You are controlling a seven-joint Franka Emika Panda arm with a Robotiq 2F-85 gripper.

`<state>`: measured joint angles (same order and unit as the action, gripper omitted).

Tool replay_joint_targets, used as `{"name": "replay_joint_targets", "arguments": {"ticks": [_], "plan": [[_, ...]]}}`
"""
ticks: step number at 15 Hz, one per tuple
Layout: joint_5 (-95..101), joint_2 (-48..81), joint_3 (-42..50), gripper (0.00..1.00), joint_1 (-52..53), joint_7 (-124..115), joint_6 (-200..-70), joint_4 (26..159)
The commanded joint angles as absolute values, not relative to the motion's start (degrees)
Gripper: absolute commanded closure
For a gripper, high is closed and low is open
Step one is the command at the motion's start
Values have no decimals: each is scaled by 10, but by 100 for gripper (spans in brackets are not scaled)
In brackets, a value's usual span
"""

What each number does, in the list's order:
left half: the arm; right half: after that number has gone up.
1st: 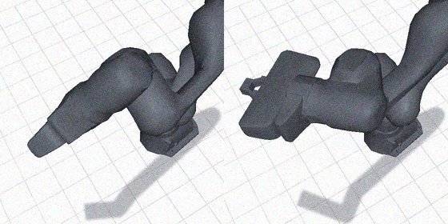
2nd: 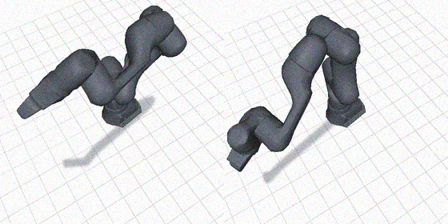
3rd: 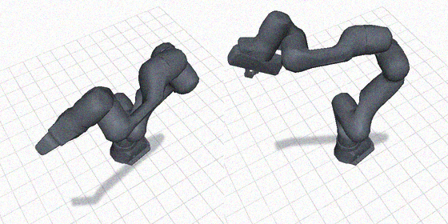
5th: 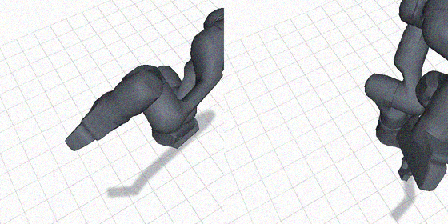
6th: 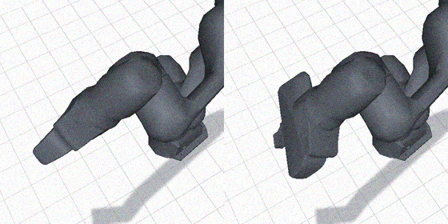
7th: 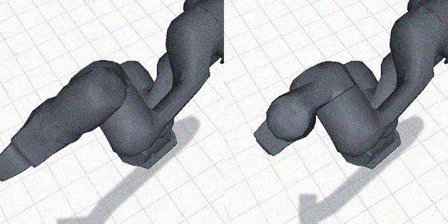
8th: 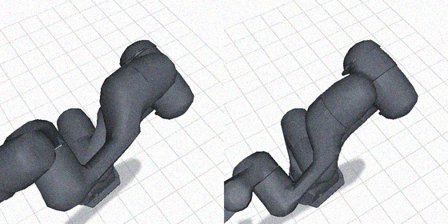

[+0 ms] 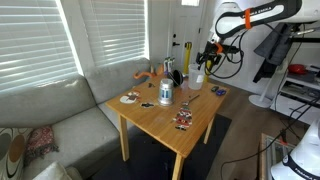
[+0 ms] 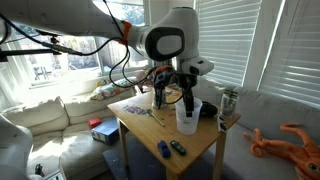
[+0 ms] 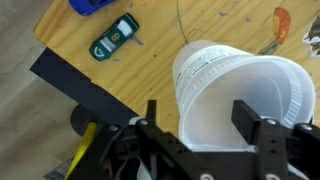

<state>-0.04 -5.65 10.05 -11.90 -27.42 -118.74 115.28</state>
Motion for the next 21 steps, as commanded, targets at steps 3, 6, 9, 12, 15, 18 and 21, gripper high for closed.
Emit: {"name": "replay_joint_targets", "arguments": {"ticks": [3,6,9,12,15,18,21], "plan": [[-32,-36,102,66,-117,-273,-1184,1142],[-36,-39,100,88,-115,-270,-1174,1138],[-31,-49,98,100,-113,-270,-1165,1130],[-25,-58,96,100,-112,-268,-1151,1115],[-20,-76,92,99,-108,-264,-1129,1098],[-31,-92,81,99,-97,-251,-1110,1074],[-39,-93,64,99,-77,-240,-1091,1047]]}}
